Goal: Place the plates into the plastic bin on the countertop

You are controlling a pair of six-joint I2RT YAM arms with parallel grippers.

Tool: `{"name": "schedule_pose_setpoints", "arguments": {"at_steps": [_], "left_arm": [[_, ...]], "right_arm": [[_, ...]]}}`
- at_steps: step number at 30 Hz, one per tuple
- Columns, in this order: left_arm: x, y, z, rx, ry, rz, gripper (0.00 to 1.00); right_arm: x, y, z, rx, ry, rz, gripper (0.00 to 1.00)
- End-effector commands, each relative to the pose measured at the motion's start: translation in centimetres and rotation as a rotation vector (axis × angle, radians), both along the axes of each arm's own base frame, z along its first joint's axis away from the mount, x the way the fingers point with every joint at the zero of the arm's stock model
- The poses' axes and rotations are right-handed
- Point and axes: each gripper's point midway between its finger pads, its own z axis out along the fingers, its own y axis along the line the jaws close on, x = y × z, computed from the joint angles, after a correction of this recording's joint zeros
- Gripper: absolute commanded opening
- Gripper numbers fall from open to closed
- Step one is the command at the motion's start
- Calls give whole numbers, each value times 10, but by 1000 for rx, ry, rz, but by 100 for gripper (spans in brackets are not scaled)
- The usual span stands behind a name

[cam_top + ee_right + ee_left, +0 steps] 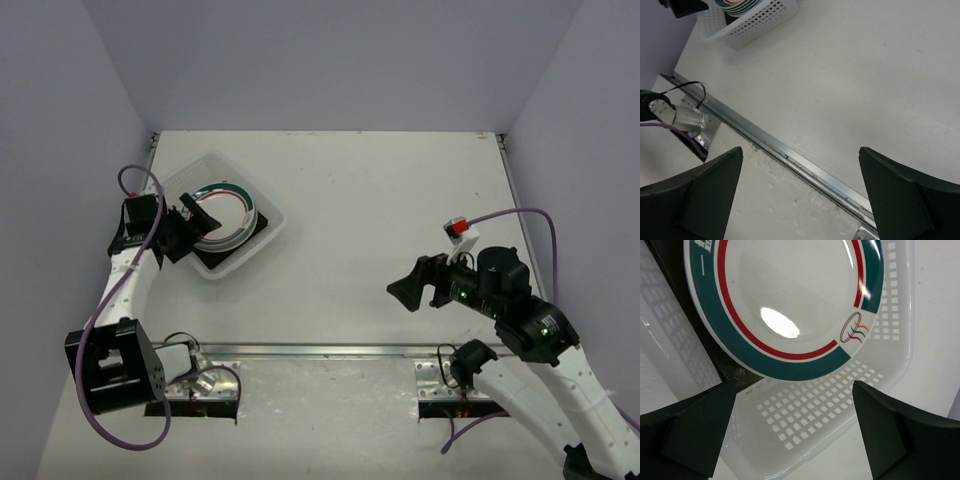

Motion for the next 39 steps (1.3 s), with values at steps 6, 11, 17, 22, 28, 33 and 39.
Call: {"name": "schedule_pose_setpoints", "arguments": {"at_steps": [6, 11, 17, 22, 28, 33, 39], "left_arm": [[-9, -25, 116, 388, -263, -86, 100], [-43, -5, 179, 538, -374, 12, 100], [-91, 16, 228, 637, -557, 90, 100], [-107, 10, 221, 643, -646, 45, 100], [-114, 0, 210, 653, -738, -16, 100], [-120, 5, 206, 653, -764, 21, 100], [-122, 8, 207, 648, -775, 45, 100]], "right_arm": [[47, -82, 39, -343, -192, -366, 99], [52, -130, 67, -533, -214, -560, 99], [31, -142, 104, -456, -343, -564, 99], [9, -157, 116, -456, -373, -562, 99], [0, -164, 107, -444, -411, -572, 99], [4, -162, 95, -460, -404, -566, 99], [11, -155, 87, -452, -392, -555, 99]]}}
